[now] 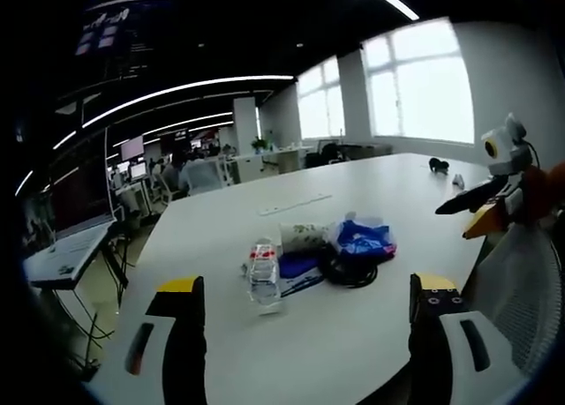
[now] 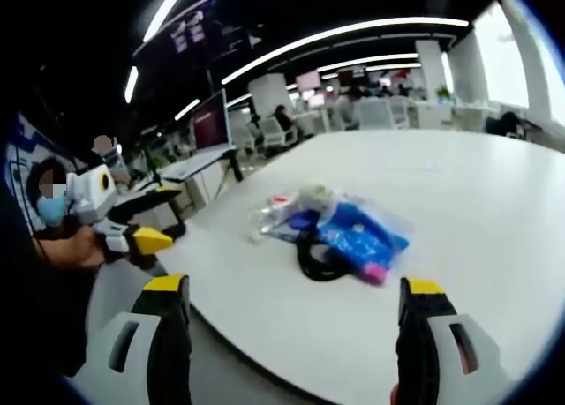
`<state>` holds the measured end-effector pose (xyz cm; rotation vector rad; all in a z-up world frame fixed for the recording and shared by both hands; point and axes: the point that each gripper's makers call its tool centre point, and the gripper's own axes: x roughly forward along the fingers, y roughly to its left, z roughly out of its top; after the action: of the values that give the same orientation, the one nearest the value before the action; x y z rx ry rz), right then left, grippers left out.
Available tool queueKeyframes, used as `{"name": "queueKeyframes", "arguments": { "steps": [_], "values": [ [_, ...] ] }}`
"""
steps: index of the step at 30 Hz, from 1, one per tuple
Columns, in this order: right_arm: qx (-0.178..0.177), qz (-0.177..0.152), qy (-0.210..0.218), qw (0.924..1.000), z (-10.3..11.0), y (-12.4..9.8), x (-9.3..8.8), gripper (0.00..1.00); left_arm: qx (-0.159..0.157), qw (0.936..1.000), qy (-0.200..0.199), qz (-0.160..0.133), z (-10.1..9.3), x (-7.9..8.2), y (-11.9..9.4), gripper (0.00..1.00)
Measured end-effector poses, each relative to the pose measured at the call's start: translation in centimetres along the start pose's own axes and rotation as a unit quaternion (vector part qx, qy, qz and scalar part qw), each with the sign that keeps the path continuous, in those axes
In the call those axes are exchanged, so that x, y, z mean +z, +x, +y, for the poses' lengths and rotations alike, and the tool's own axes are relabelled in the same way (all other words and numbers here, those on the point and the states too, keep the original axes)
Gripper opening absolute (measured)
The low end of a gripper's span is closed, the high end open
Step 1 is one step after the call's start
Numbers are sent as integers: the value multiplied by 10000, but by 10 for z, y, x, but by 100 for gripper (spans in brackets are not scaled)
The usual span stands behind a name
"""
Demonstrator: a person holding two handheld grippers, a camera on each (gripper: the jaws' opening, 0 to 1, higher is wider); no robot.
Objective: Arrange the tabletop items into an orderly group along one side of the table until the central work area is clear of visible clutter.
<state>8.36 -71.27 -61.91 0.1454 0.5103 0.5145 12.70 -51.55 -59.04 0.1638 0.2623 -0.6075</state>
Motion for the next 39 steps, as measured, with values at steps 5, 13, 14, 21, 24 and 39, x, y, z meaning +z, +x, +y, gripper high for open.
{"name": "queueKeyframes", "arguments": {
  "steps": [5,13,14,21,24,39],
  "values": [
    [30,-11,51,10000,-1,1,0,98,-19,10000,-14,60,-1,-2,2,98],
    [69,9,19,10000,-2,4,0,98,23,9999,19,163,0,-5,3,98],
    [73,-28,39,10000,-2,4,1,98,24,9999,24,167,0,-5,4,98],
    [47,-76,81,9999,-4,5,4,98,263,9990,-343,105,12,-4,1,98],
    [82,-38,44,9999,-4,8,4,98,288,9991,-304,106,12,-3,1,99],
    [106,-248,411,9988,-23,30,36,96,244,9991,-233,243,11,-7,13,97]
  ]
}}
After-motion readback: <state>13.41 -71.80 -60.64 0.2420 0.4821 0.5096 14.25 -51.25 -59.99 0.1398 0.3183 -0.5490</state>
